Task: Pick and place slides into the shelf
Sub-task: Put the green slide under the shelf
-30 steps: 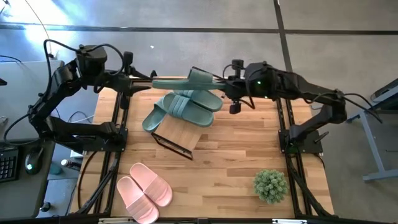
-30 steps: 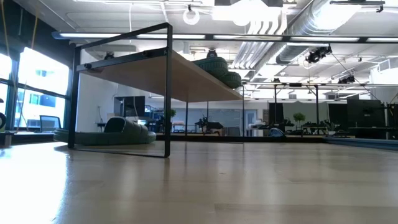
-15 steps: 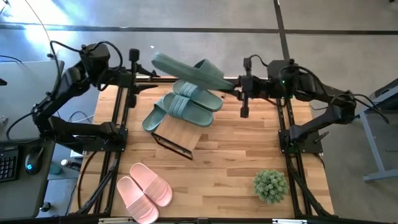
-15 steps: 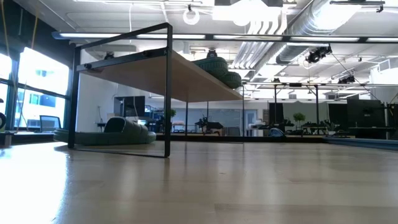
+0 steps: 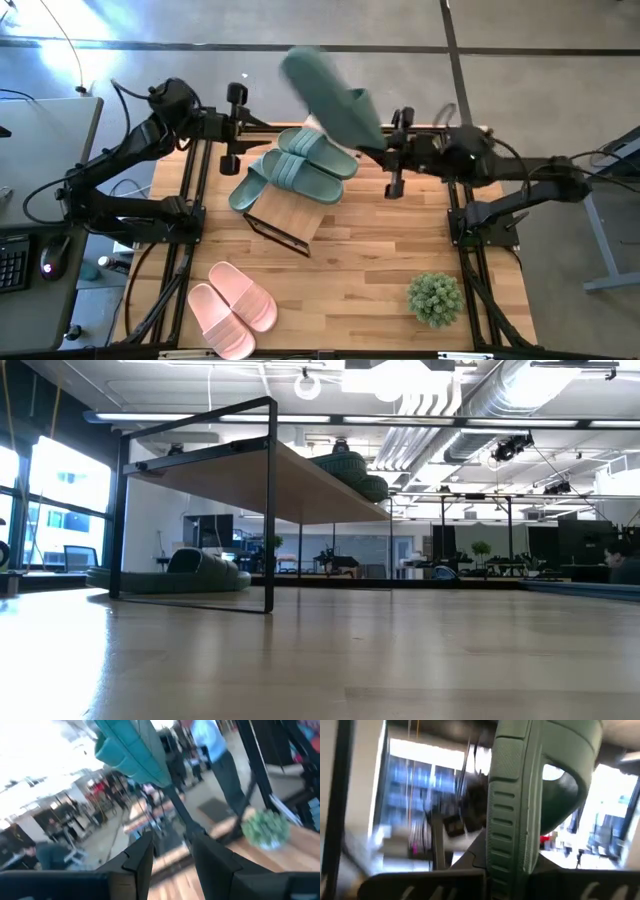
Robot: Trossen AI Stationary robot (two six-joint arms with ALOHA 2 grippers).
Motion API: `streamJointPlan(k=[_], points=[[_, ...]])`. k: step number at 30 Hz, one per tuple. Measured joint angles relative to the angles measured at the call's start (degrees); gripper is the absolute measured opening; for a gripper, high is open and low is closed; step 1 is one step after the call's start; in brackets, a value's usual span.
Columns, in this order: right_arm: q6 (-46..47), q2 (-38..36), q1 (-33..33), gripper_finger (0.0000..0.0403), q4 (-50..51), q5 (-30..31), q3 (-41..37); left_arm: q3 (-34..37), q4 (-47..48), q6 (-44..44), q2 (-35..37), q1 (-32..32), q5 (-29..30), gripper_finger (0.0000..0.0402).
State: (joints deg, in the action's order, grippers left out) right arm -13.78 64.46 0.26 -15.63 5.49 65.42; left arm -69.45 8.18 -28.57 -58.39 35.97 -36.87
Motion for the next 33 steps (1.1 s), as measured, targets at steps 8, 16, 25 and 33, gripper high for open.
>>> streamJointPlan(k=[8,16,25,33], points=[[6.31,3.59,-0.29,0.0010,-18.58,-1.70,-12.40,3.12,-15.97,9.33,-0.36,-0.01,0.00,0.0124],[6.07,5.08,-0.33,0.0010,-17.44,-3.22,-11.38,4.50,-21.03,16.10,-4.07,-1.02,-0.34,0.0124],[4.86,5.32,-0.23,0.0010,-20.00,-3.40,-10.64,4.48,-21.84,20.07,-7.68,-4.06,-4.89,0.0124],[4.74,5.27,-1.25,0.0010,-20.63,-5.18,-9.93,4.46,-23.07,20.42,-11.74,-9.76,-1.34,0.0124]])
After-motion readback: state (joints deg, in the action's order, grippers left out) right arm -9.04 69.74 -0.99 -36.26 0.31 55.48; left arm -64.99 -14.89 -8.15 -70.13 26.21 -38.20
